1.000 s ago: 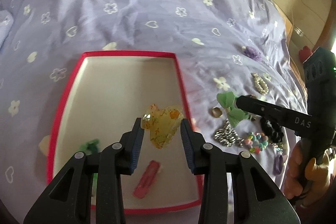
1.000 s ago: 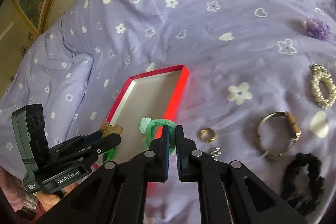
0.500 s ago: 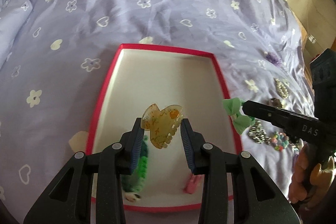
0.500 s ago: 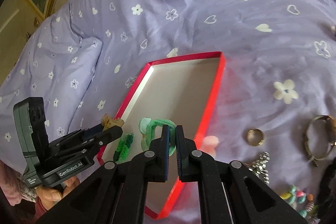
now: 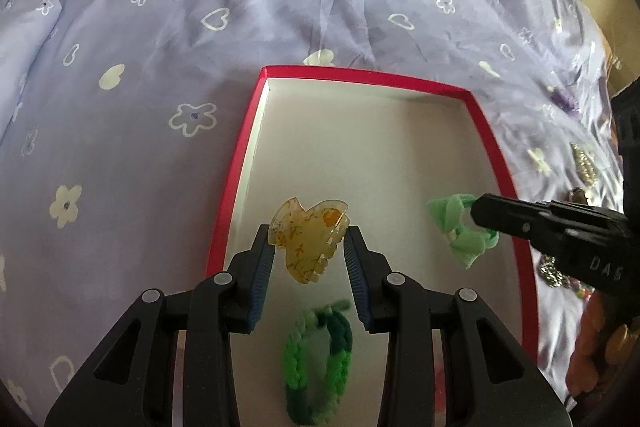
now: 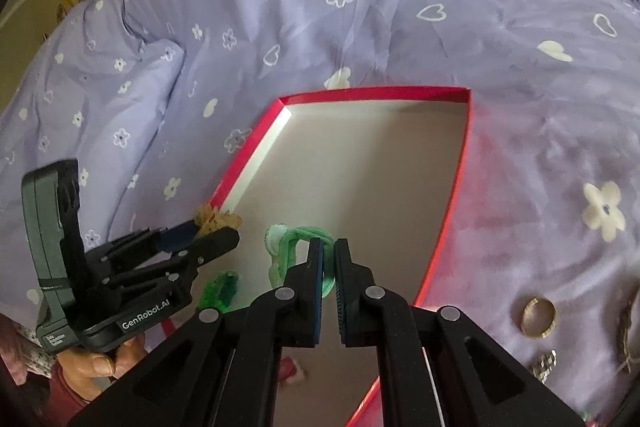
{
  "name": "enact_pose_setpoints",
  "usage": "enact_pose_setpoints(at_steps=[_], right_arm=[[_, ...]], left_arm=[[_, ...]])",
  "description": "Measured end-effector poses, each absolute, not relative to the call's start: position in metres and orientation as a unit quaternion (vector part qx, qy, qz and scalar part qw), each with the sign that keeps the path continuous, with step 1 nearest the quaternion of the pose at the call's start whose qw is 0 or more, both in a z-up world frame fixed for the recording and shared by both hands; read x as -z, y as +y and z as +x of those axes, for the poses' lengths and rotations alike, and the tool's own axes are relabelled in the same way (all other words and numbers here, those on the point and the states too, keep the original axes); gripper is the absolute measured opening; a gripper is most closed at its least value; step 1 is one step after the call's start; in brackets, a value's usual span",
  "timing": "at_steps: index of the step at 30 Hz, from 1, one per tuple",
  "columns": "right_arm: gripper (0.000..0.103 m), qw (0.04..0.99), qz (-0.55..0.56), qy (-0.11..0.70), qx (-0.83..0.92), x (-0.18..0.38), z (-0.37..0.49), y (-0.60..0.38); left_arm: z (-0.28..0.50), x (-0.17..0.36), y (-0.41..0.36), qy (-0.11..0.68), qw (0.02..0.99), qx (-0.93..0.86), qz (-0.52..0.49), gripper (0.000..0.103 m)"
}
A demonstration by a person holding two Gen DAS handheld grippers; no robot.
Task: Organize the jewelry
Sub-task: 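Carry the yellow claw clip and mint bow hair tie into the red box, then open the left gripper to release the claw clip while the right gripper releases the hair tie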
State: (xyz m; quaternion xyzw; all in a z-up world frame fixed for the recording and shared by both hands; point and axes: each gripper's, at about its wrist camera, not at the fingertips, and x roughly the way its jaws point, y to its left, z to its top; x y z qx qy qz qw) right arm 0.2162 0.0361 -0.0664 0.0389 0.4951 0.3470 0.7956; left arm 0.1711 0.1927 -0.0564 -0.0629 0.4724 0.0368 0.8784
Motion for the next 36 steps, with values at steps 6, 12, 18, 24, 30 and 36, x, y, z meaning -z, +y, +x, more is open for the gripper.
enact_pose_setpoints(at_steps=[6,12,18,24,30,36], right_arm=[[0.005,0.792,0.003,0.503,-0.346,0.078,0.222,0.048],[0.006,0.793,-0.022,0.503,-0.343,0.082,0.224,0.053],[0.008,0.794,-0.042,0.502,-0.339,0.081,0.223,0.056],[0.010,0.792,-0.042,0.506,-0.340,0.081,0.223,0.058],[0.017,0.792,-0.034,0.503,-0.344,0.078,0.222,0.056],[0.026,0.795,-0.026,0.500,-0.344,0.076,0.220,0.054]], left_arm=[[0.180,0.066,0.189,0.484,0.873,-0.040,-0.047,0.034],[0.183,0.075,0.189,0.494,0.867,-0.042,-0.045,0.034],[0.184,0.075,0.188,0.497,0.865,-0.044,-0.045,0.035],[0.185,0.075,0.189,0.500,0.863,-0.047,-0.049,0.036],[0.184,0.076,0.191,0.502,0.862,-0.049,-0.054,0.043],[0.180,0.072,0.192,0.498,0.864,-0.055,-0.051,0.055]])
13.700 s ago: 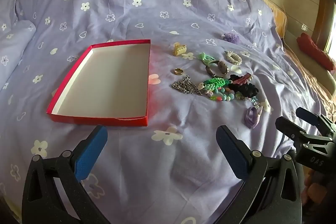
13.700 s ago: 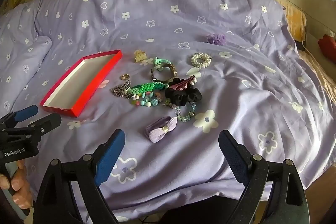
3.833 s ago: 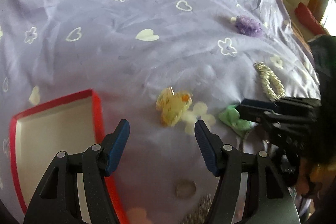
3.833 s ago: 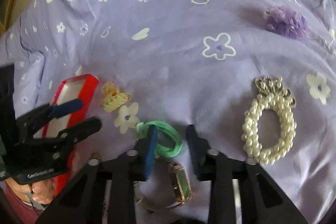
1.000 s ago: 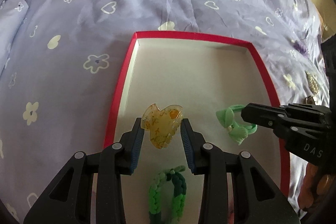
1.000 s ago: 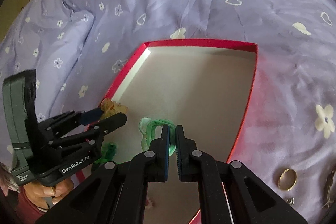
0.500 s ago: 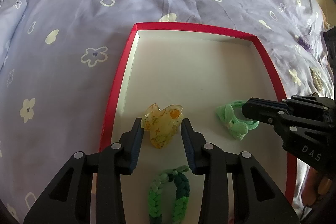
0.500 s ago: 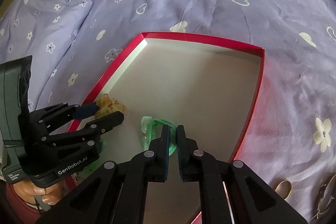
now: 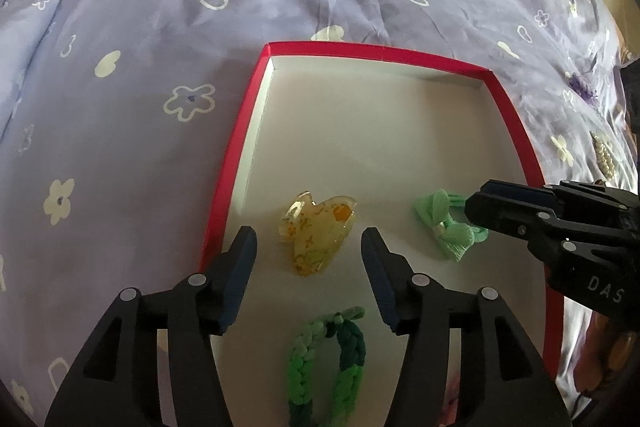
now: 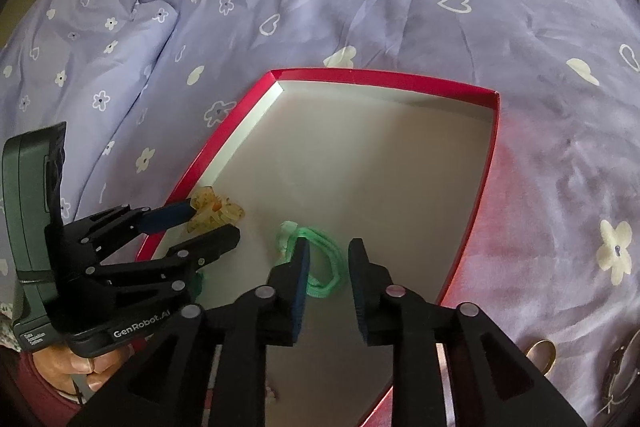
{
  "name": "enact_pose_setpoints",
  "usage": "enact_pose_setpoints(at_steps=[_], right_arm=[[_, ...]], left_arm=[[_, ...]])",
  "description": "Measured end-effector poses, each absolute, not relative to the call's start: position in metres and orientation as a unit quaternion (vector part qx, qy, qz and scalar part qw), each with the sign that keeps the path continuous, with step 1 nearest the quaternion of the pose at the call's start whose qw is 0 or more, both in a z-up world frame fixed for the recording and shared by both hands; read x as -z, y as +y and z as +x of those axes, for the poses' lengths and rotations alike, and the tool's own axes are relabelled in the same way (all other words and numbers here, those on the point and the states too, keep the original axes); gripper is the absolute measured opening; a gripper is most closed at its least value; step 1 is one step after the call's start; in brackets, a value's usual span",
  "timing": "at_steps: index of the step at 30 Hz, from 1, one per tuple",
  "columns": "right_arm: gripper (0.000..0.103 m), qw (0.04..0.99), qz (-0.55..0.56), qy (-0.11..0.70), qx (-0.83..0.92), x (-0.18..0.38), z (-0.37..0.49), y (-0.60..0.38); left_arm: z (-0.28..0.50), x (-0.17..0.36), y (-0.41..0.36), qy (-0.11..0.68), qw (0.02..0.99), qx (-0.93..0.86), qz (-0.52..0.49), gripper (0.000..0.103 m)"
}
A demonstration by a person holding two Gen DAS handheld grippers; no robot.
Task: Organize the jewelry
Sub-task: 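Open the left gripper to release the claw clip while the right gripper releases the hair tie, then move both grippers back to the remaining jewelry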
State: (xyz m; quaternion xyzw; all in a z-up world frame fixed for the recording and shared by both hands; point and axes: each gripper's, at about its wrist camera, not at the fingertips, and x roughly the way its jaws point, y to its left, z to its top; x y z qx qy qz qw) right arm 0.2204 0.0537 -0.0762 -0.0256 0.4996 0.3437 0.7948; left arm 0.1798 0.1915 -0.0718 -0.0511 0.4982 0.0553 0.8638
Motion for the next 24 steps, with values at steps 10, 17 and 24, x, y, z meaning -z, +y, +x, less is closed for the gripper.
enact_pose_setpoints(at_steps=[10,17,24], right_arm=[[0.038,0.812,0.021,0.470,-0.344,0.045,0.207,0.013],[0.039,0.831,0.055,0.454,-0.316,0.027,0.192,-0.048],[0.040,0.847,0.075,0.449,-0.274,0.020,0.182,-0.108]], left_arm=[[0.154,0.049,0.193,0.478,0.873,-0.064,-0.075,0.068],[0.133,0.025,0.169,0.452,0.886,-0.039,-0.095,0.068],[0.126,0.005,0.125,0.436,0.897,0.002,-0.080,0.068]])
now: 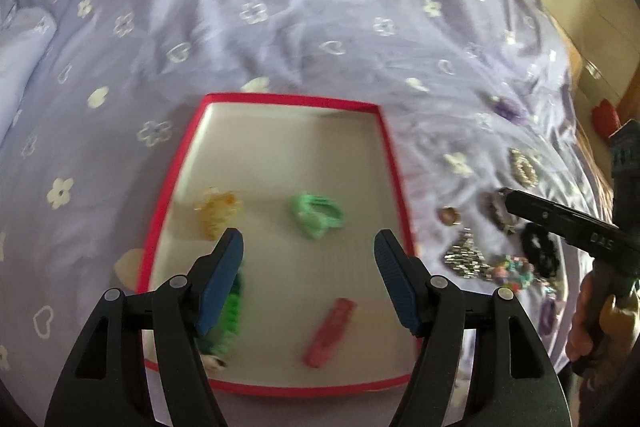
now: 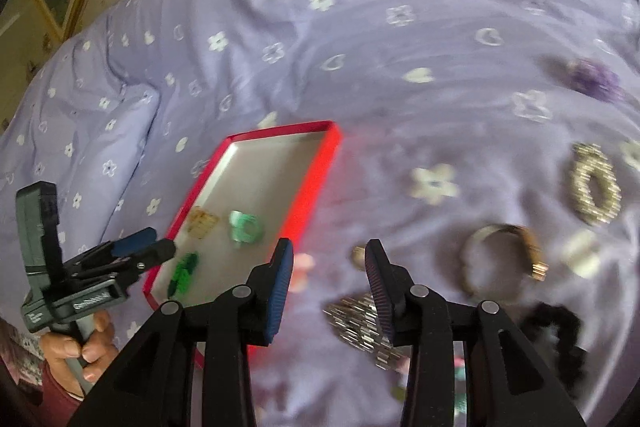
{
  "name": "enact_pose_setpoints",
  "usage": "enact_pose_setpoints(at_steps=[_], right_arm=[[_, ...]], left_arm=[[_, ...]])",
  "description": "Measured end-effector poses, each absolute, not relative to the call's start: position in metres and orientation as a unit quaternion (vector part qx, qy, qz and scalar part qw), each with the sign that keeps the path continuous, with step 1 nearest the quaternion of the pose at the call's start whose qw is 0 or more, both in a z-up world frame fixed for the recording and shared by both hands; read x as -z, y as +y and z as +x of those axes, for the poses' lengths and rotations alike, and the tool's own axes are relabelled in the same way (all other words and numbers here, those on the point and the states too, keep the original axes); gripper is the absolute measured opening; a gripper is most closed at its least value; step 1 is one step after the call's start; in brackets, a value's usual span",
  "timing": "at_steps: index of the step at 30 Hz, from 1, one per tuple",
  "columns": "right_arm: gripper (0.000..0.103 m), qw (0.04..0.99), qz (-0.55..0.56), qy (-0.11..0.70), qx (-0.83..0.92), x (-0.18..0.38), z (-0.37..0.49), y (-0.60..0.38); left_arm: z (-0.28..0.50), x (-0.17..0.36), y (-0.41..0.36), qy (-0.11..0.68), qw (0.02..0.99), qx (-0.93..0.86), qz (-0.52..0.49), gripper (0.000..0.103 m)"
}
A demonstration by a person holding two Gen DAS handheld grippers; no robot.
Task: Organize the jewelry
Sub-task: 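Move both grippers back to the remaining jewelry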
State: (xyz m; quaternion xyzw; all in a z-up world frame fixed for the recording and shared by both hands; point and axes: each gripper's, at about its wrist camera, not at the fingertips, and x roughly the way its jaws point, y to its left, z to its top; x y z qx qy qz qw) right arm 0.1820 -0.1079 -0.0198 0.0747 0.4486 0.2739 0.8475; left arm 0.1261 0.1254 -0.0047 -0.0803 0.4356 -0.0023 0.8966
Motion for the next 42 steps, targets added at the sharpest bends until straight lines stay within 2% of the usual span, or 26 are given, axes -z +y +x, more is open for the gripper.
enact_pose_setpoints(at_steps=[18,33,40,42], right_arm=[[0.043,0.870,0.103,0.436,-0.206,0.022,0.166,-0.204],[0.043,0.863,0.093,0.453,-0.204,0.042,0.193,-0.213],[0.043,0.856,0.077,0.467,-0.206,0.055,0.206,-0.203],[0.043,0.855,0.073,0.471,-0.206,0.059,0.210,-0.201]], left_arm=[[0.145,-0.003,0.034,0.435,0.898,0.061,-0.036,0.068],[0.190,0.032,-0.018,0.474,0.877,0.083,0.023,0.068],[0.208,0.051,-0.030,0.498,0.862,0.085,0.046,0.063],[0.213,0.058,-0.032,0.505,0.857,0.083,0.050,0.058]])
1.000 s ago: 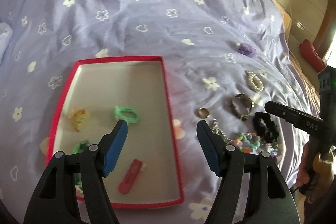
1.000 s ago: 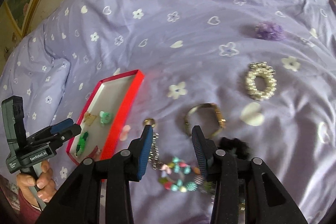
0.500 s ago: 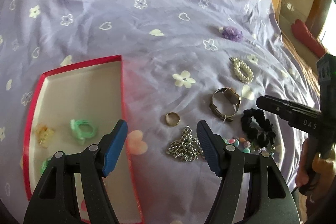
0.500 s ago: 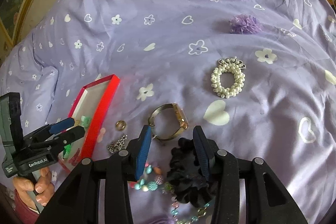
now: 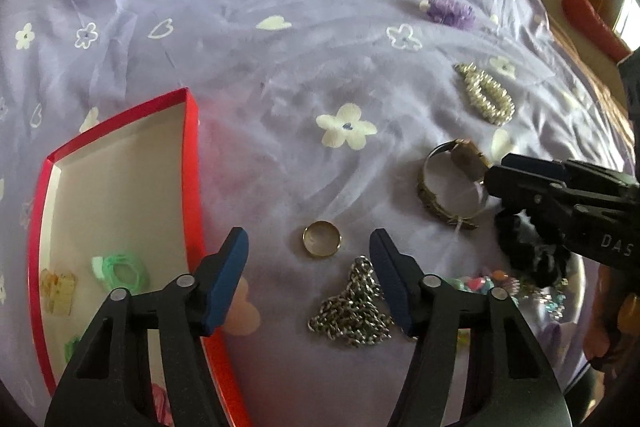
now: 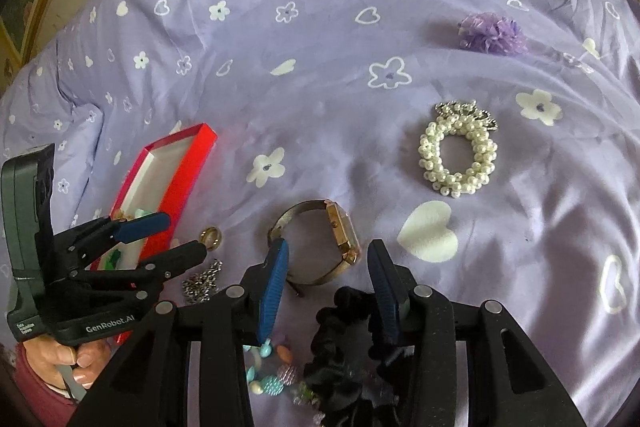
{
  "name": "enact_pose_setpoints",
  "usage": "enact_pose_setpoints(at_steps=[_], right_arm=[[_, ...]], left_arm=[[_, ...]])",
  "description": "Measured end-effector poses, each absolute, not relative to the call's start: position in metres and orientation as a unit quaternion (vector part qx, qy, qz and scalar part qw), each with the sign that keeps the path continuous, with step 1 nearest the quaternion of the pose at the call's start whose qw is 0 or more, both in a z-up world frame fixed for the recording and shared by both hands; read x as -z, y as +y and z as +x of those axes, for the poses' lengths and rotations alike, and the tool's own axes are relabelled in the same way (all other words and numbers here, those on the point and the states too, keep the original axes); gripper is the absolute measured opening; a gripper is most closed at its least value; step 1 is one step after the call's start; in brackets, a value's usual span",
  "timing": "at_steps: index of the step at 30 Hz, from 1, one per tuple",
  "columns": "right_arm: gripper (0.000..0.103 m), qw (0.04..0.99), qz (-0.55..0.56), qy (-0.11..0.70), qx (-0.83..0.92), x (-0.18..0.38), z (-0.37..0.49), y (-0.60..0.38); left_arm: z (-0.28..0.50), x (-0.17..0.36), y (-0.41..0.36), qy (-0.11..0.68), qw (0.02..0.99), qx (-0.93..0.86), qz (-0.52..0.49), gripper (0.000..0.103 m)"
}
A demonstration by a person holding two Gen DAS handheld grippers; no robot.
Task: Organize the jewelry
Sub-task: 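Grasp the gold ring with the left gripper while the right gripper grasps the watch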
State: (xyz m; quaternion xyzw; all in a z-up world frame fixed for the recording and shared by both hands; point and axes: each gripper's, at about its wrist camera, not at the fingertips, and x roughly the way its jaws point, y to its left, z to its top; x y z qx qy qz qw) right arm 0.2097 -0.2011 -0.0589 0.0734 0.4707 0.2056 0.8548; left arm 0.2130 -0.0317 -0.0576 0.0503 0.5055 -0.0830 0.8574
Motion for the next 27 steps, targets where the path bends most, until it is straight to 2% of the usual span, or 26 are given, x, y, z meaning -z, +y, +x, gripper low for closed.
enact_pose_setpoints(at_steps=[4,7,8,9,10,12,27], right_arm=[[0.042,0.850,0.068,0.481,-0.205,0.068,0.217,-0.197],[0.041,0.848,0.070,0.485,-0.203,0.074,0.221,-0.196],[0.039,0.848,0.071,0.484,-0.203,0.075,0.221,-0.196],[0.033,0.849,0.071,0.484,-0.200,0.076,0.221,-0.197],[0.021,0.849,0.072,0.484,-0.200,0.076,0.222,-0.197],[0.014,0.849,0.075,0.485,-0.198,0.077,0.223,-0.198],[0.011,0.864,0.100,0.450,-0.202,0.049,0.207,-0.205]], left_arm=[[0.220,0.072,-0.034,0.524,0.846,0.087,0.054,0.037],[0.221,0.075,-0.033,0.524,0.845,0.091,0.048,0.035],[0.221,0.075,-0.031,0.524,0.846,0.092,0.046,0.031],[0.222,0.075,-0.030,0.523,0.846,0.093,0.042,0.028],[0.223,0.075,-0.030,0.522,0.847,0.095,0.039,0.021],[0.223,0.074,-0.028,0.519,0.848,0.098,0.035,0.021],[0.201,0.043,-0.009,0.484,0.870,0.098,-0.001,0.021]])
